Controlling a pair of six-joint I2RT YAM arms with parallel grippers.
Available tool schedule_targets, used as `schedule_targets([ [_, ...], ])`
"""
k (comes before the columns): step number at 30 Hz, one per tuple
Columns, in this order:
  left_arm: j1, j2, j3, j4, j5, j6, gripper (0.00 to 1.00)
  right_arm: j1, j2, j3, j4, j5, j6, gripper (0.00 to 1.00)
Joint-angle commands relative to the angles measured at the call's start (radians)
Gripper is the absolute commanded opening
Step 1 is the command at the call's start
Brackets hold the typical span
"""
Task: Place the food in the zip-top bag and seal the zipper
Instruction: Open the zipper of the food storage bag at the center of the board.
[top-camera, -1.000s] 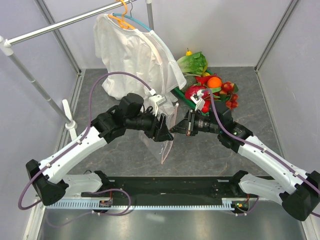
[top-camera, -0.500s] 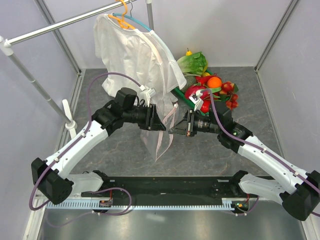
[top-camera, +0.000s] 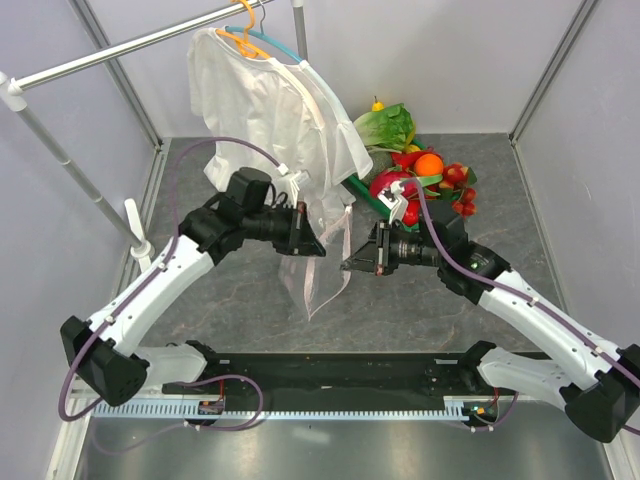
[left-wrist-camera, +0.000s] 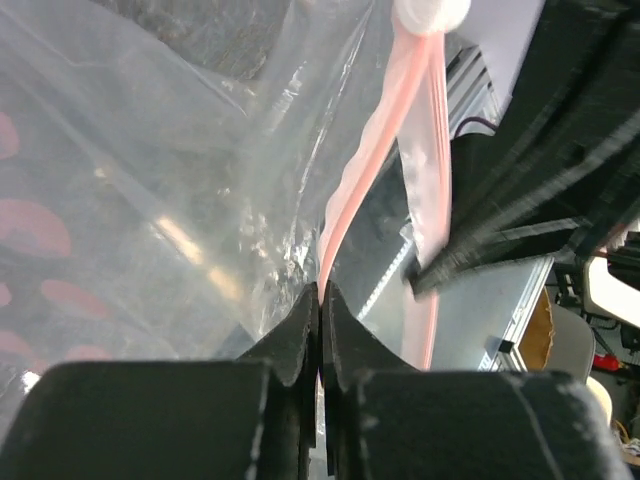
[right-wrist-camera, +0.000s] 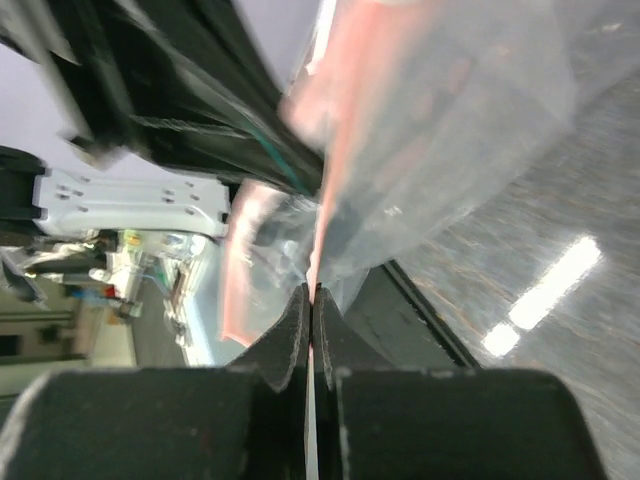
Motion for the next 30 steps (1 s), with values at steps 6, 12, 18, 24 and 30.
schedule_targets([
  [6, 0.097, -0.175, 0.136, -0.262, -0.031, 0.140, 0.02, -0.113, -0.009, 0.233, -0.595, 0.095, -0.390, 0.00],
  [12, 0.151, -0.120, 0.202, -0.346, -0.201, 0.180, 0.02, -0.235, 0.061, 0.232, -0.761, 0.169, -0.580, 0.00],
  [18, 0.149, -0.034, 0.271, -0.418, -0.143, 0.191, 0.02, -0.277, 0.201, 0.310, -0.783, 0.031, -0.736, 0.00],
  [24, 0.122, 0.027, 0.207, -0.332, -0.082, 0.090, 0.02, -0.275, 0.345, 0.402, -0.746, 0.002, -0.787, 0.01],
  [30, 0.120, 0.104, 0.247, -0.272, -0.132, 0.035, 0.02, -0.285, 0.370, 0.566, -0.756, 0.082, -0.848, 0.45],
])
